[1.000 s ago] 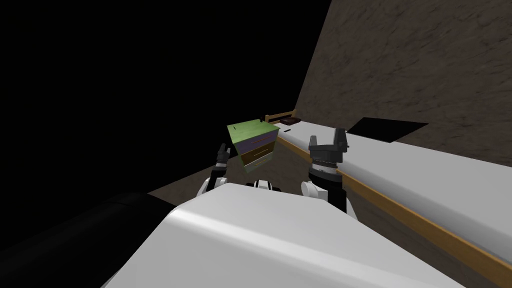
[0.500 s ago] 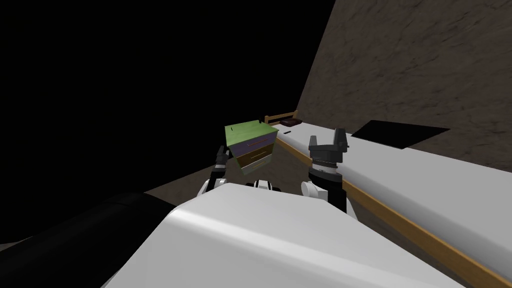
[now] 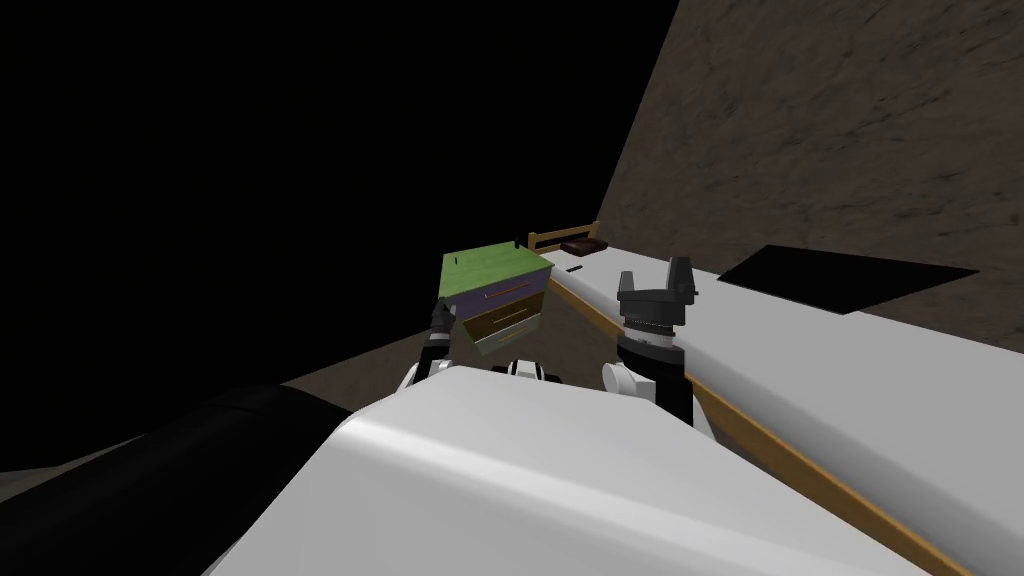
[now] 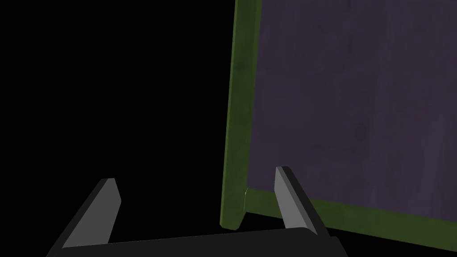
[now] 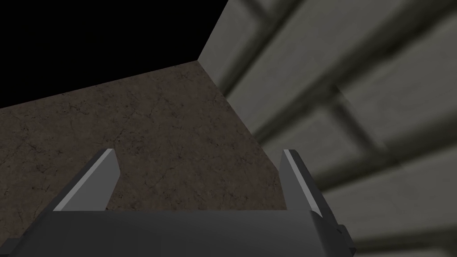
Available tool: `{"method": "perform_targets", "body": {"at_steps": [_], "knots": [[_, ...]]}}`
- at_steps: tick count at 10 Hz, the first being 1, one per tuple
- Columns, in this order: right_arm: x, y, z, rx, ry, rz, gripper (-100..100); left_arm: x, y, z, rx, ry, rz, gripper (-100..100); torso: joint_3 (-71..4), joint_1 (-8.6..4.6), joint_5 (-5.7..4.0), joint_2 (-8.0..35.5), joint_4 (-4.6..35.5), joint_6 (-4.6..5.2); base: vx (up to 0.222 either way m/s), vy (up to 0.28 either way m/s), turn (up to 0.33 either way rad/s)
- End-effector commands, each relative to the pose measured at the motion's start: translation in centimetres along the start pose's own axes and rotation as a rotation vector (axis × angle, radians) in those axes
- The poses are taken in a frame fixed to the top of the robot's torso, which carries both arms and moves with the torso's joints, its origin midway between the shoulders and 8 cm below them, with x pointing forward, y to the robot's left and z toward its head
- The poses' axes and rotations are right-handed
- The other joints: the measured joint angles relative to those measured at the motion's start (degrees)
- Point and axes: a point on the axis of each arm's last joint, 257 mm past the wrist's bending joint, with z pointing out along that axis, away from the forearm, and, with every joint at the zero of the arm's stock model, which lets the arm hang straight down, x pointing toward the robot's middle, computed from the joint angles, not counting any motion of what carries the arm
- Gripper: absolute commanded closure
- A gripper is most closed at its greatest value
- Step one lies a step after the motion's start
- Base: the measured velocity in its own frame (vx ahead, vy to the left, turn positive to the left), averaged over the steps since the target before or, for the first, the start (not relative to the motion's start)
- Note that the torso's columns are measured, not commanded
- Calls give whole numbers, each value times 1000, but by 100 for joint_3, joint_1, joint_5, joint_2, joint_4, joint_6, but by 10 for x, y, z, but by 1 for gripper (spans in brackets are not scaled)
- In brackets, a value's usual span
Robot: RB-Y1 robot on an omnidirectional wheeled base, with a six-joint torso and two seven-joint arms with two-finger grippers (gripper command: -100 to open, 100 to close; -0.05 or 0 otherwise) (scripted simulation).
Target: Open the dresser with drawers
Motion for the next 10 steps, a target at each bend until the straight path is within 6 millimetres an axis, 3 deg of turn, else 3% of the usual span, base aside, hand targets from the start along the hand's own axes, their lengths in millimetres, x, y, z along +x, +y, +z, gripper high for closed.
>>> {"method": "perform_targets", "body": {"at_steps": [1, 10], "knots": [[0, 0, 0, 0, 0, 0, 0, -12, 13, -7, -23, -26, -17, -100, -5, -3, -1, -8, -3, 0, 129, -160, 67], [0, 0, 0, 0, 0, 0, 0, -56, 64, -41, -97, -175, -116, -100, -1, 2, 2, -2, -1, 0, 134, -151, 69]]}}
